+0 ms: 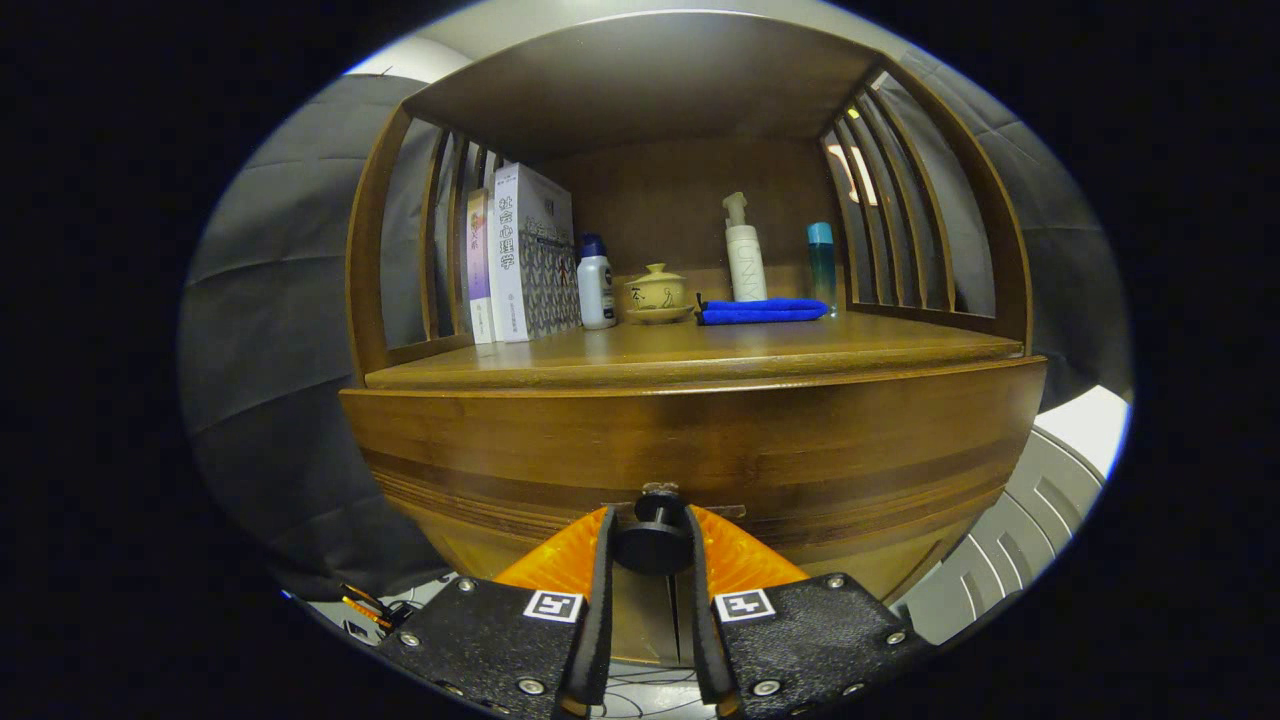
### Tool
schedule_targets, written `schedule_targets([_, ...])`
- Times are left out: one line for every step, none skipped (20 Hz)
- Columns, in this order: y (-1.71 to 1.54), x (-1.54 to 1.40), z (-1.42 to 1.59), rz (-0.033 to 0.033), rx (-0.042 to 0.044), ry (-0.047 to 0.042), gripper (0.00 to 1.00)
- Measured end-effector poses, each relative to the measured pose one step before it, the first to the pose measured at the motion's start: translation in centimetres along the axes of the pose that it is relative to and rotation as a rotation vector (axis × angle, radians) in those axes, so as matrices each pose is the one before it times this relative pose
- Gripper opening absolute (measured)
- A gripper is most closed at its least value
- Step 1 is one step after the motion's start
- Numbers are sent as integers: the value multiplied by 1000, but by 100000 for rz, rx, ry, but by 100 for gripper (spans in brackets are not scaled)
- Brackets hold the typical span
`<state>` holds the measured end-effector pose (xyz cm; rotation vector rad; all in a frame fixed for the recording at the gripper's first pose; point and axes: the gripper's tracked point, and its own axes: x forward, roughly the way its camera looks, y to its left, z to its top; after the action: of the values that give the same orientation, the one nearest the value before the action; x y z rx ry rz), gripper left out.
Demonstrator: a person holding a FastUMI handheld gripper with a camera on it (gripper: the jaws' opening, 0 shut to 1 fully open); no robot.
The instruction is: Pull open the drawer, take out the items inside it, and place them on the countertop above the cabinet.
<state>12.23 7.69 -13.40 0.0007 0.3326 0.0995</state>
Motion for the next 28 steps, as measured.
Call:
schedule_targets([-21, -449, -139, 1, 307, 212, 34])
schedule_targets([121, -392, -134, 153, 552, 78, 34])
schedule_targets([164, -103, -211, 58, 562, -109, 34])
schedule_targets([125, -423, -143, 339, 698, 89, 34])
schedule_targets([213, -451, -249, 295, 520, -208, 34])
schedule_targets([126, -595, -189, 359, -159, -374, 34])
schedule_targets([137, -586, -256, 297, -734, -571, 34])
schedule_targets([117, -600, -107, 247, -946, -465, 34])
schedule_targets([119, -589, -222, 143, -389, -225, 34])
schedule_targets([124, -561, -153, 39, 3, -2, 34])
schedule_targets([61, -488, -204, 36, -44, 319, 34])
schedule_targets([70, -470, -76, 85, 60, 350, 34])
schedule_targets([96, -530, -185, 181, -291, 293, 34])
schedule_targets([66, -496, -124, 217, -546, 266, 34])
schedule_targets([48, -176, -96, 231, -454, 171, 34])
schedule_targets([42, -198, -39, 115, -275, 140, 34])
schedule_targets([64, -363, -196, 89, -55, 134, 34])
schedule_targets([64, -631, -273, 128, 67, 118, 34])
schedule_targets([110, -817, -340, 105, -603, 154, 34])
schedule_targets([79, -572, -354, 51, -771, 39, 34])
schedule_targets([62, -502, -333, 120, -728, -76, 34])
schedule_targets([182, -561, -182, 420, -669, -768, 34])
schedule_targets([195, -315, -280, 456, -1185, -103, 34])
schedule_targets([208, -614, -196, 639, -637, -516, 34])
schedule_targets([248, -399, -137, 852, 415, 432, 34])
schedule_targets([212, -462, -147, 537, 296, 362, 34])
schedule_targets([34, -452, -236, 212, 51, 241, 34])
schedule_targets([58, -368, -94, 367, -217, -206, 34])
